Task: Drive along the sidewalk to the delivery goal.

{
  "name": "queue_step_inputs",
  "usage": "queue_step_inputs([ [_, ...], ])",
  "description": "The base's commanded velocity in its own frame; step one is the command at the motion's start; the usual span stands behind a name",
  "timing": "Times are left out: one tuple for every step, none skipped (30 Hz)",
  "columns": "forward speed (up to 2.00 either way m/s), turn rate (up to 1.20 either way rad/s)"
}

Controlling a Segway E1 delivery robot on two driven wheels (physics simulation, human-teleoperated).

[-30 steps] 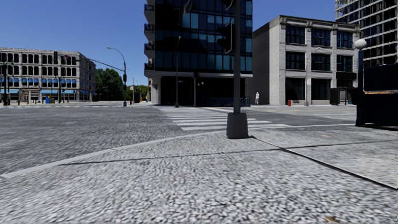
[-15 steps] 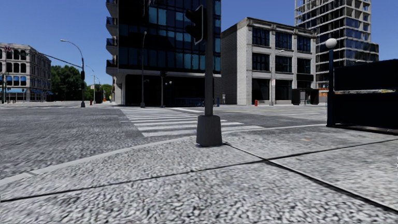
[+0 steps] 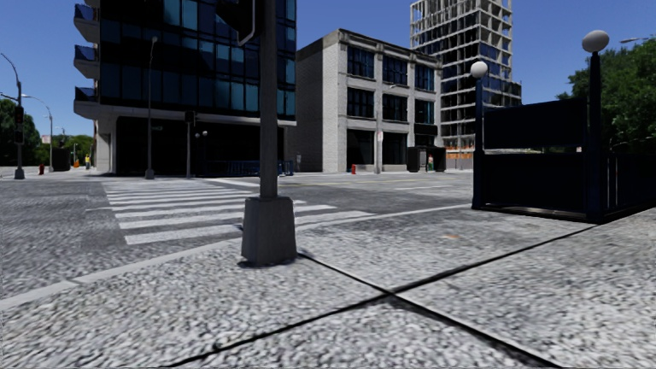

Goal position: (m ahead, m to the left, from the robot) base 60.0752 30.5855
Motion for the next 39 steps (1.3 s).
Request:
queue_step_inputs([
  [1.45, -0.54],
  [1.45, -0.54],
  [1.45, -0.54],
  [1.45, -0.54],
  [1.45, -0.54],
  [1.45, -0.54],
  [1.45, -0.54],
  [1.45, -0.54],
  [1.45, -0.54],
  [1.45, -0.54],
  [1.45, -0.47],
  [1.45, -0.34],
  [1.45, -0.34],
  [1.45, -0.25],
  [1.45, 0.00],
  [1.45, 0.00],
  [1.45, 0.00],
  [1.45, 0.00],
  [1.45, 0.00],
  [1.45, 0.00],
  [1.45, 0.00],
  [1.45, 0.00],
  [1.45, 0.00],
  [1.45, 0.00],
  [1.45, 0.00],
  [1.45, 0.00],
  [1.45, 0.00],
  [1.45, 0.00],
  [1.45, 0.00],
  [1.45, 0.00],
  [1.45, 0.00],
  [1.45, 0.00],
  [1.45, 0.00],
  [1.45, 0.00],
  [1.45, 0.00],
  [1.45, 0.00],
  [1.45, 0.00],
  [1.45, 0.03],
  [1.45, 0.18],
])
